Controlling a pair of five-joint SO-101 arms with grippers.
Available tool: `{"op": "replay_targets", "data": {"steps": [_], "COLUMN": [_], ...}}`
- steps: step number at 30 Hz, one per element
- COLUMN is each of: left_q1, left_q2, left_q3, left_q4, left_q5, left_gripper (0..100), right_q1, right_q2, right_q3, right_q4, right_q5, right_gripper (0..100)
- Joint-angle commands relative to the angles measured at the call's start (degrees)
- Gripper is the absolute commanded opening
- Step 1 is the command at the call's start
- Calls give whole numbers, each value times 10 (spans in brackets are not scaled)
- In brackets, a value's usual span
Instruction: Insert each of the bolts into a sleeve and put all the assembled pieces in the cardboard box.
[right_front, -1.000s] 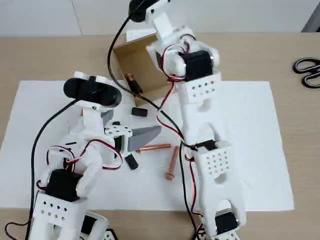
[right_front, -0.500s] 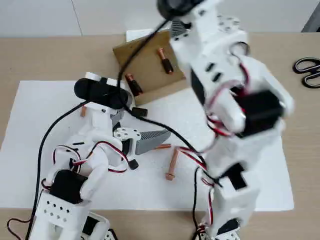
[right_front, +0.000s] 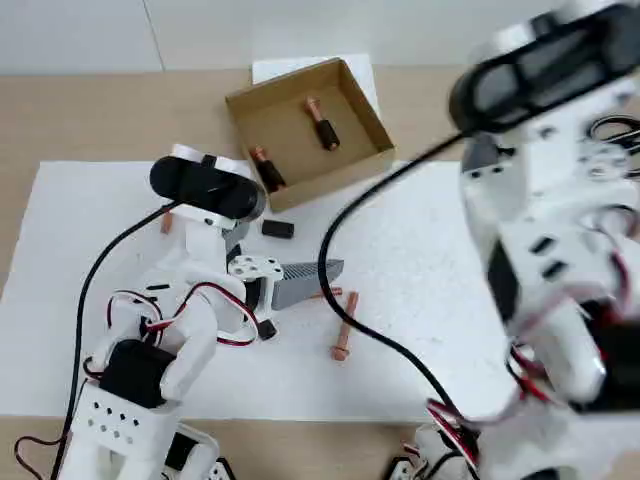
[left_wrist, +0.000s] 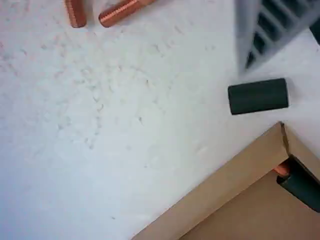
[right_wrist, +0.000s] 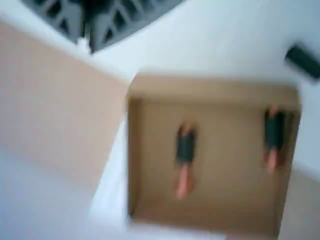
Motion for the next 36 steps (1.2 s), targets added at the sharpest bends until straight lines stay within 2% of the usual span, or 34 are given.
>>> {"op": "replay_targets", "data": {"steps": [1,10,17,25,31,36], "left_q1": [0,-1,0,-18,-152,-225], "left_q2": [-5,-5,-5,-5,-4,-5], "left_q3": [-32,-33,-33,-50,-93,-109], "left_q4": [-11,-11,-2,11,10,39], "left_q5": [-1,0,0,-1,-1,-4], "left_gripper": [449,449,449,449,449,449], "right_q1": [-3,-156,-269,-277,-264,-250], "right_q2": [-4,60,79,97,220,229], "right_q3": [150,407,498,560,557,498], "right_q4": [-71,-247,-277,-350,-427,-422], "right_q5": [-43,-60,-126,-130,-108,-106], "right_gripper": [5,5,5,5,5,5]}}
